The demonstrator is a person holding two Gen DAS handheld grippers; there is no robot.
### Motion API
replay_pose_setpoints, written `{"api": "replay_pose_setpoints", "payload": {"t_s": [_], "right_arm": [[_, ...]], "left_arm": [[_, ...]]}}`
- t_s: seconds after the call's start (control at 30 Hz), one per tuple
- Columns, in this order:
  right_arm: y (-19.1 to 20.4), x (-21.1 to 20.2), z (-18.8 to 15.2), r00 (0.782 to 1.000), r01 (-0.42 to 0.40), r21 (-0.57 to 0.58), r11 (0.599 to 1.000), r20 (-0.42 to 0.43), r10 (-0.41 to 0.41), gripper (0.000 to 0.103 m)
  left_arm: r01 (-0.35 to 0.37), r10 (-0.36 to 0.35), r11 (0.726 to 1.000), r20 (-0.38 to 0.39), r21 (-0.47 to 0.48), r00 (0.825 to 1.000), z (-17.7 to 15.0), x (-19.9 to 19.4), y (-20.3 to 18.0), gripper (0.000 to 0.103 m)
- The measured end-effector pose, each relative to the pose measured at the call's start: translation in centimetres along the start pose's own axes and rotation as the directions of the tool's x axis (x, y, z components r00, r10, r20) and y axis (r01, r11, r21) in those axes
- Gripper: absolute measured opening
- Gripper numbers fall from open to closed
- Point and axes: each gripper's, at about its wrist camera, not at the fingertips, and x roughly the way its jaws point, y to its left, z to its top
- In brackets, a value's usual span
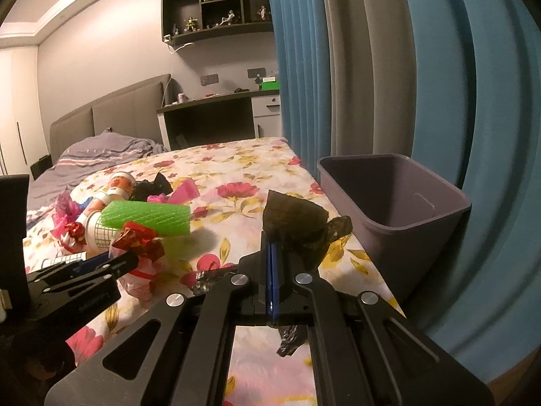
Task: Collect trash
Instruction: 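Grasp the black plastic bag with the right tool while the left tool grasps the red wrapper, then carry both items over the grey bin and open both tools to drop them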
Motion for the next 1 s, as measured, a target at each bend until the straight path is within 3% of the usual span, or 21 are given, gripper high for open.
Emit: {"api": "replay_pose_setpoints", "payload": {"t_s": [0.07,0.2,0.67,1.0], "right_arm": [[-0.2,-0.1,0.0,1.000,-0.008,0.008,1.000,0.000,0.008,0.001],[-0.5,-0.7,0.1,1.000,-0.010,0.014,1.000,0.008,0.010,0.001],[-2.2,-2.8,1.4,0.998,-0.009,0.030,1.000,0.057,0.007,0.001],[-4.7,-3.4,4.4,0.994,-0.020,0.059,0.998,0.110,0.013,0.001]], "left_arm": [[0.008,-0.008,1.000,0.004,0.014,1.000,-0.1,-0.1,-0.3,0.013],[0.024,-0.024,0.999,0.022,0.041,0.999,-0.4,-0.9,-0.8,0.004],[0.137,-0.155,0.985,0.181,0.107,0.971,0.5,-8.9,-2.0,0.003],[0.213,-0.244,0.962,0.185,0.169,0.952,3.7,-7.9,-6.5,0.003]]}}
